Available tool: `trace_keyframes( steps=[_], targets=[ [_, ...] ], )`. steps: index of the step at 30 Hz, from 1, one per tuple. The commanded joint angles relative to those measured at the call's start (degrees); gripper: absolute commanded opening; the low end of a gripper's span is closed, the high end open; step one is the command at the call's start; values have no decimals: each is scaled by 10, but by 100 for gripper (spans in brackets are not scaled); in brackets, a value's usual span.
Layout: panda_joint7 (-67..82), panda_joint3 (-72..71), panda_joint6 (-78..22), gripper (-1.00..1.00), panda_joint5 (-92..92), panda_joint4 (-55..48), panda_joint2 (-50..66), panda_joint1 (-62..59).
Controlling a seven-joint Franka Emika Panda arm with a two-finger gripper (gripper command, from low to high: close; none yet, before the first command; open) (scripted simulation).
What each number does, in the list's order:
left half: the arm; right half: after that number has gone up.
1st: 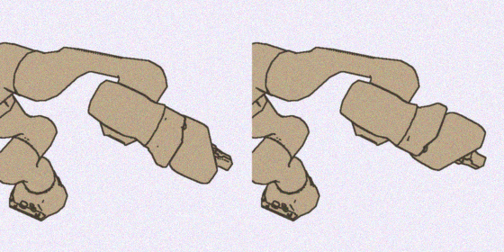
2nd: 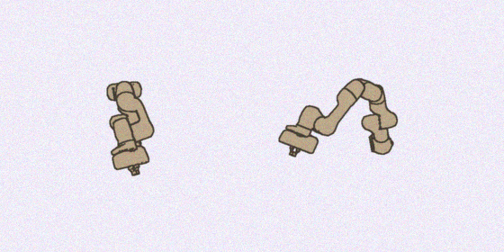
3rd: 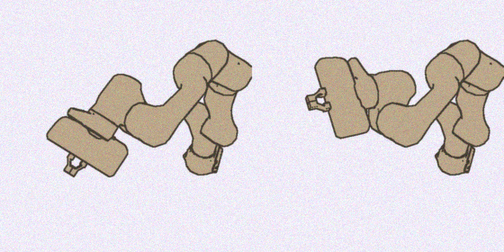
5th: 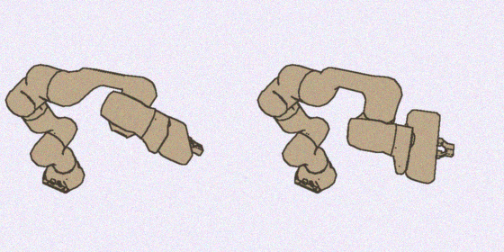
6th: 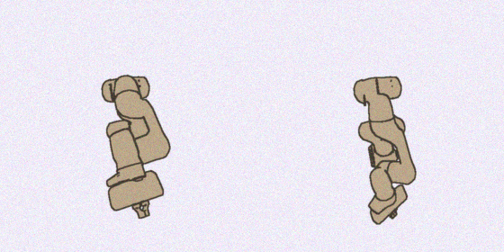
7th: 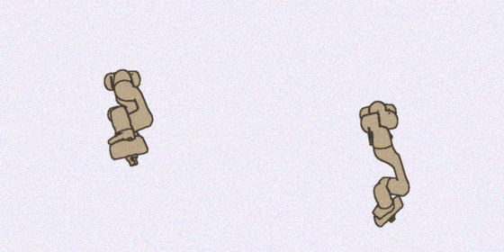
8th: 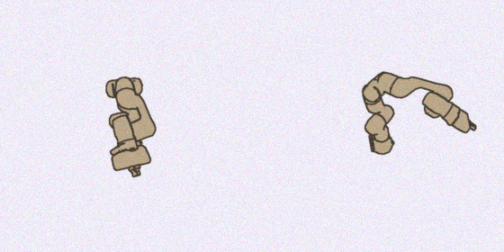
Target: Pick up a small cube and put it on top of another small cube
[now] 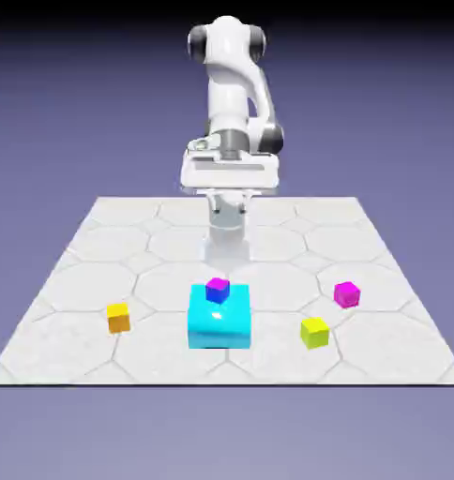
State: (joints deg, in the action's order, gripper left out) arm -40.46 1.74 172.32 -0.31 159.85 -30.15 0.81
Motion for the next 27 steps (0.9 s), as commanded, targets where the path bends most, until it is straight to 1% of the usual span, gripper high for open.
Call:
trace_keyframes(
  steps=[1,23,25,27],
  targets=[
    [17,14,-14,0,-3,-10,21,1],
    [382,332,-322,0,-59,-219,478,24],
    [391,341,-330,0,-61,-224,490,24],
    [404,318,-288,0,-40,-222,531,0]
  ],
)
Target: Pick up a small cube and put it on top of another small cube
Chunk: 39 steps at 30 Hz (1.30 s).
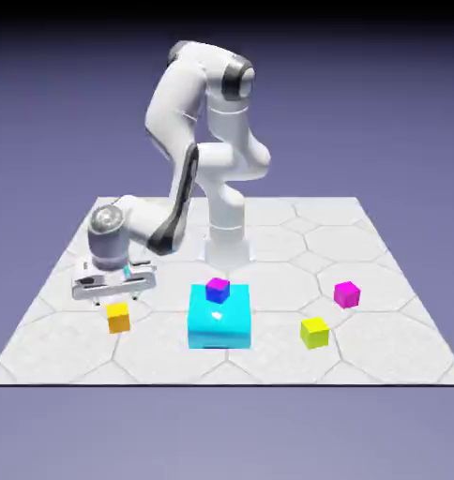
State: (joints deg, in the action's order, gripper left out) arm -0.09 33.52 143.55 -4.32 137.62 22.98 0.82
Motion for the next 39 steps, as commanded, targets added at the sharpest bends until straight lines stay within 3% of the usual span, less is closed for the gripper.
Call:
trace_keyframes(
  steps=[1,3,4,11,29,39],
  targets=[
    [6,-11,21,0,10,1,21,-12],
    [17,-31,57,0,28,3,55,-32],
    [17,-31,57,-100,28,3,55,-32],
    [-12,23,-43,-100,-21,-2,-41,24],
    [-192,-351,-211,-100,215,-177,-107,29],
    [-405,-558,-208,-100,92,-76,-133,148]
  ],
)
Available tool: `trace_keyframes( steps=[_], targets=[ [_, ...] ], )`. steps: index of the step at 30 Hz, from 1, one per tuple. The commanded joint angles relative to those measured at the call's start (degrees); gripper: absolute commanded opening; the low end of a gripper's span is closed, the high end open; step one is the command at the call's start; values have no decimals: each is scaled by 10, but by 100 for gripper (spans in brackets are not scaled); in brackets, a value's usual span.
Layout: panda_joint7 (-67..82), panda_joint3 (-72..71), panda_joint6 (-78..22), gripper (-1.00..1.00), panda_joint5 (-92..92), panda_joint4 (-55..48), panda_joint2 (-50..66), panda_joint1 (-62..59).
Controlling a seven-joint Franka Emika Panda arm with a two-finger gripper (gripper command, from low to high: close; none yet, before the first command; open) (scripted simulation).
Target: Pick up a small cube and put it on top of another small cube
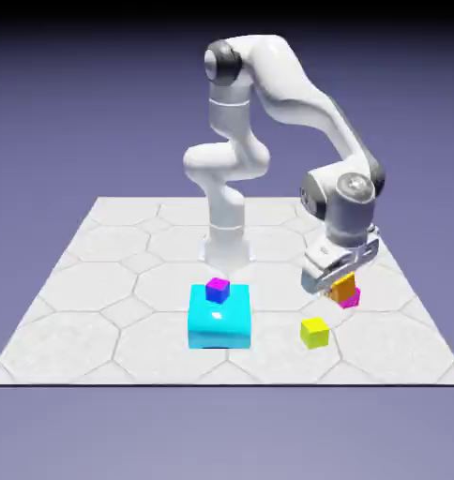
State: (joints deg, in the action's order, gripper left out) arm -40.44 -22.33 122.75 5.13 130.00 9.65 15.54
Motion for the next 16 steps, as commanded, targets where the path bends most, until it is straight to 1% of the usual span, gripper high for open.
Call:
trace_keyframes(
  steps=[1,5,8,12,13,14,15,16],
  targets=[
    [-22,-21,0,-100,-14,10,-3,13],
    [-107,-104,2,-100,-63,50,-13,60],
    [-115,-99,12,-100,-88,69,-12,70],
    [-155,-67,112,-100,-144,103,66,92],
    [-156,-67,115,-100,-146,104,68,92],
    [-156,-67,115,100,-146,104,68,92],
    [-156,-67,115,100,-146,104,68,92],
    [-146,-74,90,100,-132,95,49,87]
  ],
)
